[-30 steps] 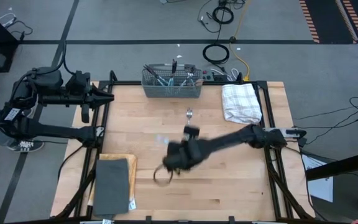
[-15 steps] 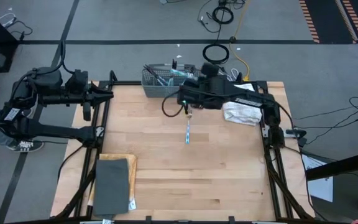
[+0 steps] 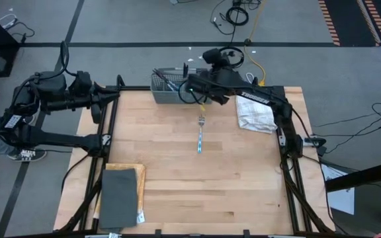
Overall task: Sort silverware
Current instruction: Put the blue fork into the gray silverware rack
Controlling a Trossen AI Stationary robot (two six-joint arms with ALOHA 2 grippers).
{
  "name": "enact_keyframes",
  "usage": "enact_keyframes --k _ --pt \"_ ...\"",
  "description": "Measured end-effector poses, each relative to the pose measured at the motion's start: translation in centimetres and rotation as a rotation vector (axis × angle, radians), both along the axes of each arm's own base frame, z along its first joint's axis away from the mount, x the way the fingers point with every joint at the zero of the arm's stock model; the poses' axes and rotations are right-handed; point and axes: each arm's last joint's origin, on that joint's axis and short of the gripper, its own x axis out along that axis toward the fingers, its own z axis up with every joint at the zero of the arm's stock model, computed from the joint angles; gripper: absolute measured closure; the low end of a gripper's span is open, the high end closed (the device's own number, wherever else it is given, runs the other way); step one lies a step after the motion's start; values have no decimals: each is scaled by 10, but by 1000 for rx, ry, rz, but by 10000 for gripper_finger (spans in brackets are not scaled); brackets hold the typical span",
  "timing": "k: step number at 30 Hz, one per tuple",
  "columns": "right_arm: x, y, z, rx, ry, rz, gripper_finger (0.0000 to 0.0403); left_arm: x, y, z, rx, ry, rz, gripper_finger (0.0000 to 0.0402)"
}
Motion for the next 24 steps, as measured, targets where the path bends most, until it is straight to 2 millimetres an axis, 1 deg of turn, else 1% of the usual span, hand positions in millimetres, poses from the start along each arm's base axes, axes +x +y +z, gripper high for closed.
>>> enact_keyframes --k 3,6,11,16,21,24 --pt "4 -10 -14 59 82 -8 403 0 0 0 2 1 6 340" --pt "12 -14 -27 94 150 -3 403 0 0 0 3 1 6 340" --pt "28 -19 -56 155 238 8 403 0 0 0 12 4 2 340" --pt "28 -26 -61 213 269 10 403 0 0 -1 25 17 -4 340" --pt "29 -25 -63 238 264 21 403 -1 0 -1 59 41 -19 340" --pt "30 -25 -65 309 258 48 403 -1 0 -2 59 43 -19 340"
